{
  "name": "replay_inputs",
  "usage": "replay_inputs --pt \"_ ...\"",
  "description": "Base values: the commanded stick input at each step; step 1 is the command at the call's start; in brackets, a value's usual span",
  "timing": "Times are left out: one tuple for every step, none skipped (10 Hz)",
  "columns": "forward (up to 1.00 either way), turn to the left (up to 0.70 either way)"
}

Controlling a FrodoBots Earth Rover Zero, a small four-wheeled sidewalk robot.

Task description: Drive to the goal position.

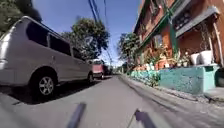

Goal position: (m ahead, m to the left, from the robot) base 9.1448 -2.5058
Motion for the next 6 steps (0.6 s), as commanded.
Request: replay_inputs --pt "0.85 0.0" --pt "0.85 0.0" --pt "0.85 0.0" --pt "0.85 0.0" --pt "0.85 0.0" --pt "0.85 0.0"
